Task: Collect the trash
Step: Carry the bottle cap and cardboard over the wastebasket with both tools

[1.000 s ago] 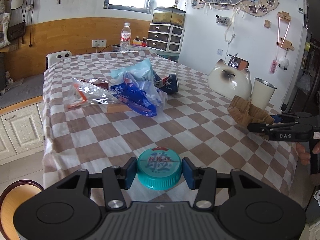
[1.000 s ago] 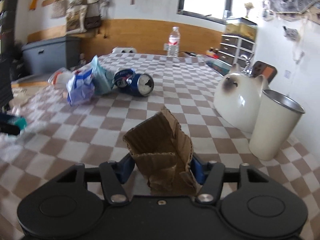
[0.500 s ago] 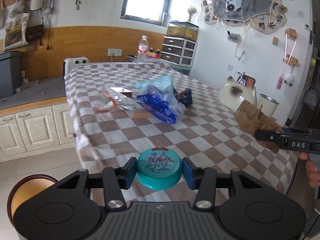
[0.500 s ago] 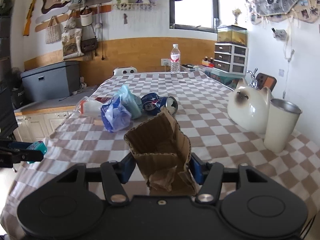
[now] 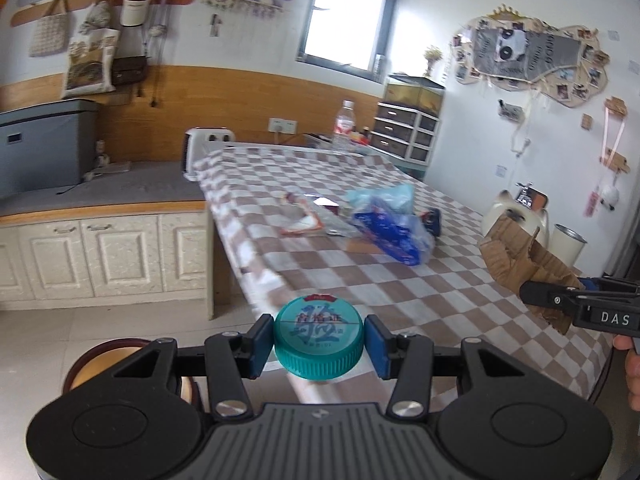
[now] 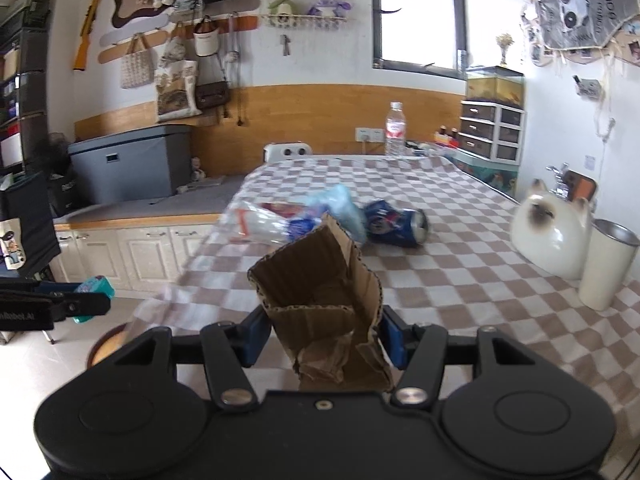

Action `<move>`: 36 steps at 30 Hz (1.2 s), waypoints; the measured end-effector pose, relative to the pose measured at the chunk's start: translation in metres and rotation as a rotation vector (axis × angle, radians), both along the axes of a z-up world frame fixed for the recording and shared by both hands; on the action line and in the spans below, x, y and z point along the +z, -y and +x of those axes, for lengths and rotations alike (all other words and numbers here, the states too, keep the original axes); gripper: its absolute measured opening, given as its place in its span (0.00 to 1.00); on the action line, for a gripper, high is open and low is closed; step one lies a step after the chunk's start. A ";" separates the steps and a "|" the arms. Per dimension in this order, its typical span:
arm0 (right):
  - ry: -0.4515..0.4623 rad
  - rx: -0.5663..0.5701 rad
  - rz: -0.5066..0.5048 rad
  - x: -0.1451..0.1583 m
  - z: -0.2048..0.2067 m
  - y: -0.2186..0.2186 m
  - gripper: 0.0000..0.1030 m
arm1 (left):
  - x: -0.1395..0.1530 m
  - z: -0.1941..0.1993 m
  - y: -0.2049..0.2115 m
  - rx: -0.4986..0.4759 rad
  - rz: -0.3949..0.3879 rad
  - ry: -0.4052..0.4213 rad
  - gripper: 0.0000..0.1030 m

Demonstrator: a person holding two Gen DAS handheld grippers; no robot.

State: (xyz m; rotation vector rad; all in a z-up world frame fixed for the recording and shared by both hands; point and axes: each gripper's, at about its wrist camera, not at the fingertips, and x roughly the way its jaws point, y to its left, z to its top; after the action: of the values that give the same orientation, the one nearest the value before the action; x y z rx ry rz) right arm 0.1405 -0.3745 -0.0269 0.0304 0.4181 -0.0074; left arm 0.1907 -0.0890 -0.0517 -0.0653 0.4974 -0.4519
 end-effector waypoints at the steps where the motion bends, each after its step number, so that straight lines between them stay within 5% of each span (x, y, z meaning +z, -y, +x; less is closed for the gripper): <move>1: 0.003 0.008 0.001 0.001 0.001 -0.007 0.57 | 0.000 -0.001 -0.007 0.012 0.000 0.001 0.48; 20: 0.015 0.226 -0.032 0.013 0.038 -0.142 0.58 | -0.003 -0.013 -0.130 0.239 0.000 0.027 0.48; 36: -0.127 0.465 -0.067 -0.002 0.126 -0.233 0.56 | -0.015 0.039 -0.182 0.335 0.084 -0.034 0.48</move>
State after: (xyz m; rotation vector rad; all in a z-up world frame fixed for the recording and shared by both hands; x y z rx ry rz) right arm 0.2662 -0.1417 -0.0284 -0.1343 0.5439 0.4364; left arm 0.2296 0.0933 -0.0666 -0.0737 0.5274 -0.1017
